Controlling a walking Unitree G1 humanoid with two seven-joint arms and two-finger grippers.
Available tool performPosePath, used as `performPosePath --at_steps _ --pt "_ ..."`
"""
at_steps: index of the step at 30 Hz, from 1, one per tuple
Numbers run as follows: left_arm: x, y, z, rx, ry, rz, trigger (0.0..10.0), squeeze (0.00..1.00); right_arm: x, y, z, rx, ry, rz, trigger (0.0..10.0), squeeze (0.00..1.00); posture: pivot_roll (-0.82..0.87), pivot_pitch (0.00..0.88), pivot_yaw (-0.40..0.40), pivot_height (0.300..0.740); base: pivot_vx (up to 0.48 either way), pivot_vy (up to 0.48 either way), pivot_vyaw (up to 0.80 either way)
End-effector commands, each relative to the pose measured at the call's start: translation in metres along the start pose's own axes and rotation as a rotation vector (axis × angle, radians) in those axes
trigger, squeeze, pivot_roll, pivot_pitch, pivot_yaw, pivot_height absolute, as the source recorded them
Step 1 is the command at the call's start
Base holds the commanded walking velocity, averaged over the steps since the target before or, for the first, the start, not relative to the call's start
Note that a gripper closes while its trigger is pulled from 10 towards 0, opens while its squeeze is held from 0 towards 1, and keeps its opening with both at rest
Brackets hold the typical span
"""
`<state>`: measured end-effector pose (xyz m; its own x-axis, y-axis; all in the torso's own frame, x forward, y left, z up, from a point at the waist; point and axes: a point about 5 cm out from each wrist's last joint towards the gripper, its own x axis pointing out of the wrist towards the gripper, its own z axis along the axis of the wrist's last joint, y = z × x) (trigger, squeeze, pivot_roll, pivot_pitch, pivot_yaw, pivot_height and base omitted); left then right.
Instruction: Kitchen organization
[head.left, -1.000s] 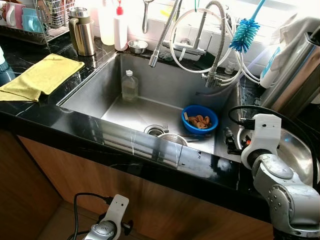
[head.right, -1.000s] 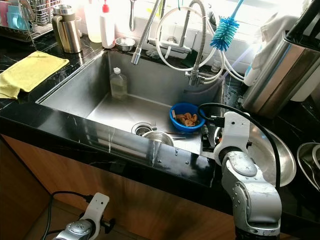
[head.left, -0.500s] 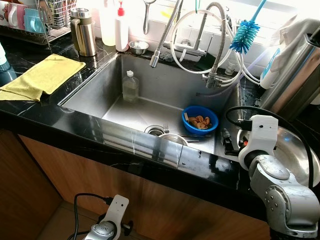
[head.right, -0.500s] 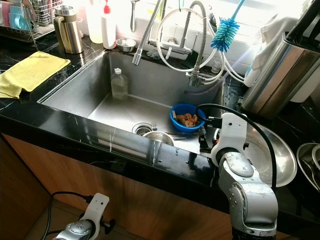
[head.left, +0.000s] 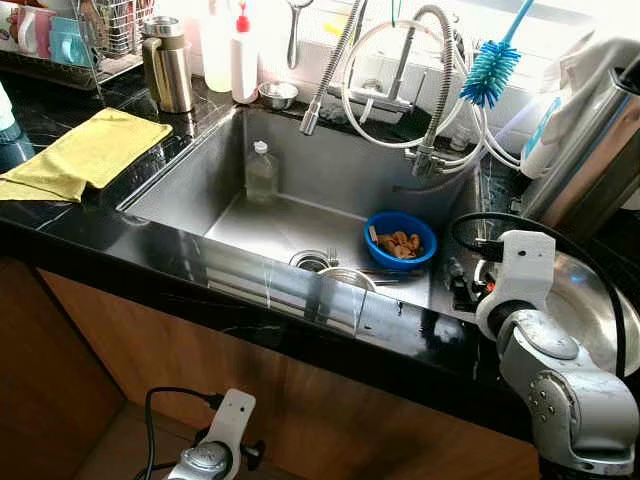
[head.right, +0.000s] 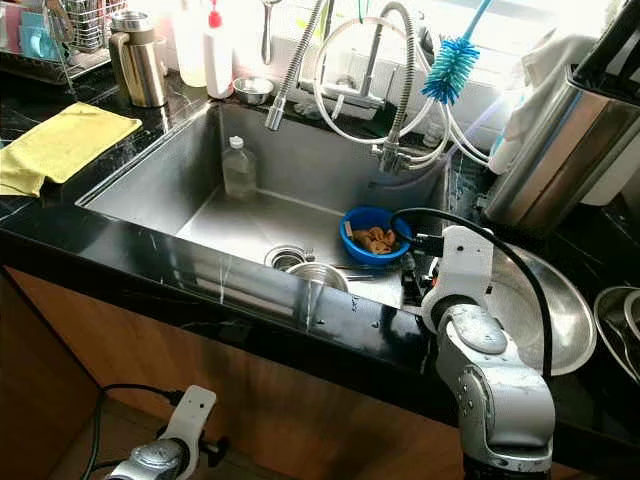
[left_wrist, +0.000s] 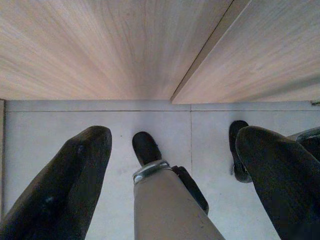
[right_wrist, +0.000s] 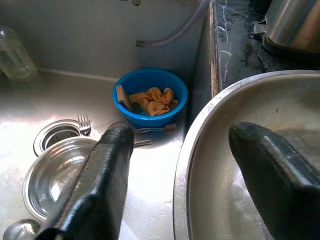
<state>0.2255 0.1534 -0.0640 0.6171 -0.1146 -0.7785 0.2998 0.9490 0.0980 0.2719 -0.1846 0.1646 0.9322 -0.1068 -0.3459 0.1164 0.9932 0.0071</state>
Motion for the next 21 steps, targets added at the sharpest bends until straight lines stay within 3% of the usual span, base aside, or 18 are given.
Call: performPosePath --at_steps 1,21 --pt "0.001 -0.001 0.004 -0.012 -0.013 -0.004 10.0 0.0 0.002 -0.004 -0.004 0.011 0.023 -0.014 0.0 0.0 0.11 0.063 -0.16 0.74 0.0 0.0 0.0" --pt "0.001 0.003 0.005 -0.041 -0.012 -0.002 10.0 0.0 0.003 -0.004 -0.013 0.063 0.057 -0.042 0.0 0.0 0.11 0.034 -0.157 0.74 0.0 0.0 0.0"
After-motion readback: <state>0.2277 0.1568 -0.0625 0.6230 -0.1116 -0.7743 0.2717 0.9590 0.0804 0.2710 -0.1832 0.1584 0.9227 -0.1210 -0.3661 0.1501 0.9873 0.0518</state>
